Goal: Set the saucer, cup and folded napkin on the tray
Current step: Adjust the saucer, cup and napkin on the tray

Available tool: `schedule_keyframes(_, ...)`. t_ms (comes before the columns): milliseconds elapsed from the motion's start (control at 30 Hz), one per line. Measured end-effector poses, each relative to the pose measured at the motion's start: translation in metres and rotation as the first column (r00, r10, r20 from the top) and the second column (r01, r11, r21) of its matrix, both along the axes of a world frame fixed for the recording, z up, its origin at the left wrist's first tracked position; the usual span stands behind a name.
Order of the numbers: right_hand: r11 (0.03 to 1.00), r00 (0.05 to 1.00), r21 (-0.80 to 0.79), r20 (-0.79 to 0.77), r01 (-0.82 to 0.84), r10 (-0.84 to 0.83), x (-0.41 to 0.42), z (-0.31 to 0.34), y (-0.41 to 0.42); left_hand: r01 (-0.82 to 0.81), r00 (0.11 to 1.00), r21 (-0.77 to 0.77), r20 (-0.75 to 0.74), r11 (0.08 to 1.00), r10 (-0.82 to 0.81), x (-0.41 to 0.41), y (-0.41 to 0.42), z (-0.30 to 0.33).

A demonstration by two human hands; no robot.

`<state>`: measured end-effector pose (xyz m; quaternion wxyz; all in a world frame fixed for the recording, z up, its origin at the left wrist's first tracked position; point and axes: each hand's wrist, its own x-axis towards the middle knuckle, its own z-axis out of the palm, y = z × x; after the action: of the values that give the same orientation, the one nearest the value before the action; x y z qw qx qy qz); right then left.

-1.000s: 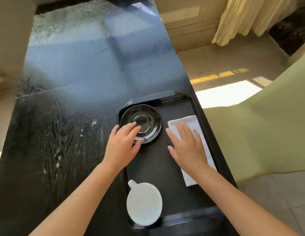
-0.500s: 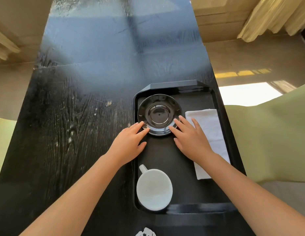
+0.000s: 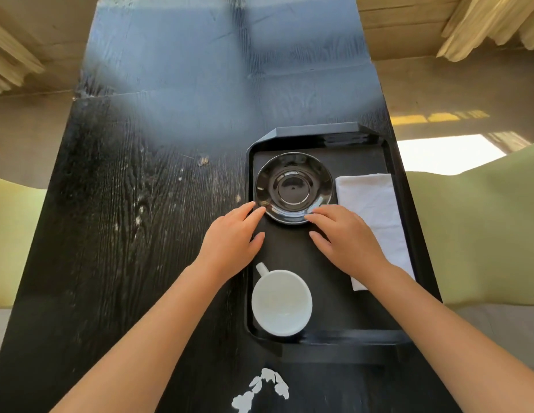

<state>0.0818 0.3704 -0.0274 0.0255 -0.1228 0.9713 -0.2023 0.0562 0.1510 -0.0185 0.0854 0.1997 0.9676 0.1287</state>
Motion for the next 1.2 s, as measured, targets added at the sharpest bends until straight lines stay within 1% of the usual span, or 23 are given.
schedule_keyframes(67, 0.984, 0.994, -0.152, 0.076, 0.089, -0.078, 0.015, 0.013, -0.007, -0.202, 0.979, 0.115, 0.02, 0.973, 0.201, 0.024, -0.002, 0.014)
schedule_keyframes(100, 0.974, 0.986, -0.185, 0.123, 0.13, -0.108, 0.024, 0.018, -0.01, -0.297, 0.955, 0.142, 0.062, 0.944, 0.291, 0.038, -0.004, 0.019)
schedule_keyframes(167, 0.962, 0.967, -0.202, 0.215, 0.182, -0.138, 0.043, 0.022, -0.017, -0.427, 0.9, 0.145, 0.16, 0.892, 0.405, 0.068, -0.006, 0.024)
schedule_keyframes(267, 0.952, 0.93, -0.199, 0.331, 0.232, -0.158, 0.067, 0.021, -0.026, -0.547, 0.82, 0.165, 0.307, 0.821, 0.484, 0.104, -0.007, 0.022)
schedule_keyframes(400, 0.932, 0.878, -0.185, 0.431, 0.312, -0.208, 0.083, 0.018, -0.035, -0.641, 0.739, 0.252, 0.459, 0.725, 0.493, 0.123, -0.001, 0.018)
schedule_keyframes(433, 0.925, 0.873, -0.187, 0.432, 0.332, -0.226, 0.085, 0.018, -0.036, -0.648, 0.735, 0.27, 0.469, 0.712, 0.49, 0.124, 0.0, 0.017)
schedule_keyframes(533, 0.886, 0.855, -0.216, 0.429, 0.411, -0.292, 0.086, 0.019, -0.038, -0.636, 0.75, 0.304, 0.461, 0.709, 0.474, 0.118, 0.002, 0.018)
schedule_keyframes(733, 0.771, 0.787, -0.286, 0.46, 0.569, -0.411, 0.086, 0.015, -0.037, -0.625, 0.769, 0.359, 0.44, 0.693, 0.464, 0.089, 0.01, 0.017)
schedule_keyframes(867, 0.695, 0.745, -0.326, 0.481, 0.641, -0.461, 0.083, 0.015, -0.033, -0.611, 0.781, 0.409, 0.453, 0.678, 0.431, 0.082, 0.02, 0.017)
schedule_keyframes(967, 0.67, 0.734, -0.34, 0.482, 0.66, -0.479, 0.079, 0.017, -0.029, -0.585, 0.801, 0.416, 0.43, 0.696, 0.416, 0.082, 0.025, 0.014)
schedule_keyframes(1200, 0.655, 0.727, -0.348, 0.483, 0.671, -0.488, 0.07, 0.019, -0.023, -0.566, 0.818, 0.433, 0.402, 0.701, 0.412, 0.077, 0.031, 0.012)
